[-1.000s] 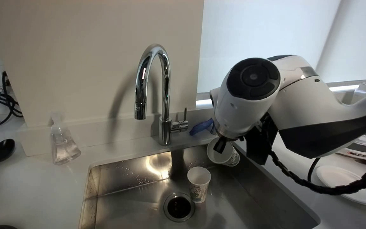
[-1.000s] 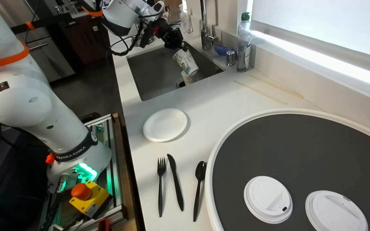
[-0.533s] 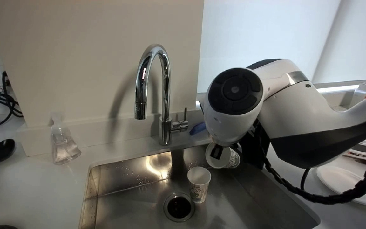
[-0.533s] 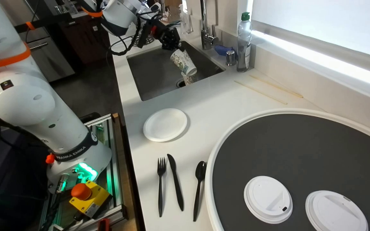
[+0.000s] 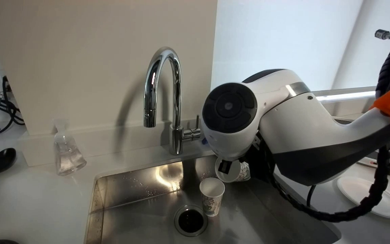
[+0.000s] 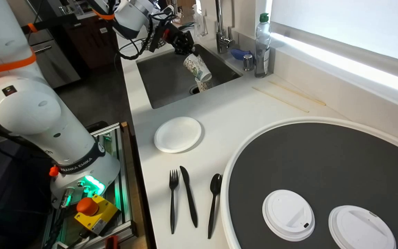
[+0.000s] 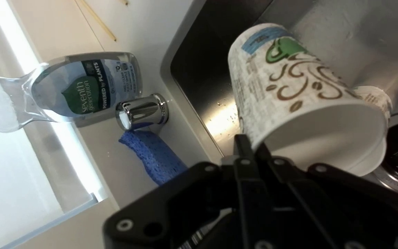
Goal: Place the coffee cup in the sink then put the liquid from the cup on the left into the cup on the right.
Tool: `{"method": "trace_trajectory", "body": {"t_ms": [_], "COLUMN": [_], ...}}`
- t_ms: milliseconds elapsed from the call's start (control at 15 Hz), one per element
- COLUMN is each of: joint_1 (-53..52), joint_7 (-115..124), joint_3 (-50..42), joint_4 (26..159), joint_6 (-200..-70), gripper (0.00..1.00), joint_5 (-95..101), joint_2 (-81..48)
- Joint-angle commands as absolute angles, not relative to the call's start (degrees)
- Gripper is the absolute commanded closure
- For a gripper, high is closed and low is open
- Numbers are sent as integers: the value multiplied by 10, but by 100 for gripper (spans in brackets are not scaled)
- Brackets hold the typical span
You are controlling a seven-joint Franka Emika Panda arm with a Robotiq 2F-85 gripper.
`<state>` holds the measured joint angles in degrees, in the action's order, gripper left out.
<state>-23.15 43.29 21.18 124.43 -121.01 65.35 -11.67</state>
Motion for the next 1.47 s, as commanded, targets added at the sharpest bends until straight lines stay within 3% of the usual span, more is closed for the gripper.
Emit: {"method": "trace_trajectory", "body": {"t_ms": [0, 1400], "joint_1": [-246, -268], "joint_7": [419, 412], "joint_3": [209, 200], "joint_4": [1216, 1150], "joint_6": [-1177, -1087], "gripper": [99, 99], "joint_5": [662, 742], "joint_2": [-145, -217]}}
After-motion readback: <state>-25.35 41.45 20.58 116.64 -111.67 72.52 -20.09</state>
